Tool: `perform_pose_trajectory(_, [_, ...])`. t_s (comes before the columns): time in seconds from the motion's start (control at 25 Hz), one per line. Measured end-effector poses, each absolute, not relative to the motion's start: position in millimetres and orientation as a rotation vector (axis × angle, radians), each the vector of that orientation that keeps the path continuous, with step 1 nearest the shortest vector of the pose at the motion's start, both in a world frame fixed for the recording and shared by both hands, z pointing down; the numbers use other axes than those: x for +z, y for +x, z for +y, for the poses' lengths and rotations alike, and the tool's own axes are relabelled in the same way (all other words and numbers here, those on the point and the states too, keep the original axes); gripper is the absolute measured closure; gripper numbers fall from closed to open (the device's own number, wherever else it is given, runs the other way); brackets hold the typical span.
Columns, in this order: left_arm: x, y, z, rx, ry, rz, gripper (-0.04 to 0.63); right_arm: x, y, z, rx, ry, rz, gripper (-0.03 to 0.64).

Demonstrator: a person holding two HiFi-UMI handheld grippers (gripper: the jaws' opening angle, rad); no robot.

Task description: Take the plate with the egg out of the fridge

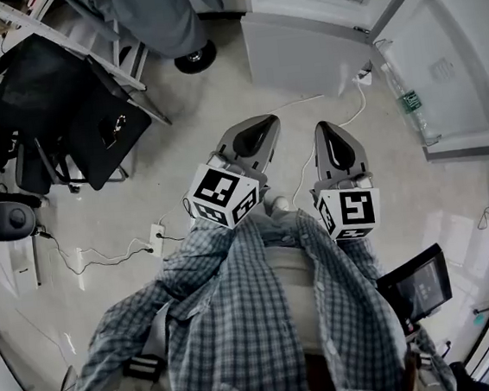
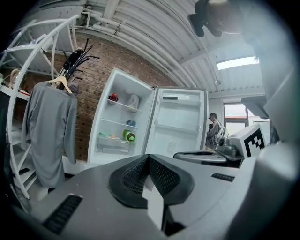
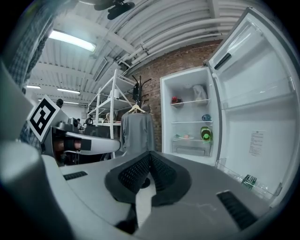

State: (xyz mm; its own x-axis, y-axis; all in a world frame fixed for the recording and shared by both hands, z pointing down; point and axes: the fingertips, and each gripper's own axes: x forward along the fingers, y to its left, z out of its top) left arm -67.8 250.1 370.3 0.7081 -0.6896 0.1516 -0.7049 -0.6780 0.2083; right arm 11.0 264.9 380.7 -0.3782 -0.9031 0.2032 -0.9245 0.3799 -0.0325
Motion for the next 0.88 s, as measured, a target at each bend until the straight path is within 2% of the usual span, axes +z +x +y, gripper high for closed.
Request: perform_pose_trajectory(0.88, [371.9,-43.5,271.4,0.107,2.676,-1.145,0.589,384.1,43.2,285.0,0.2,1.683,-2.487,0.611])
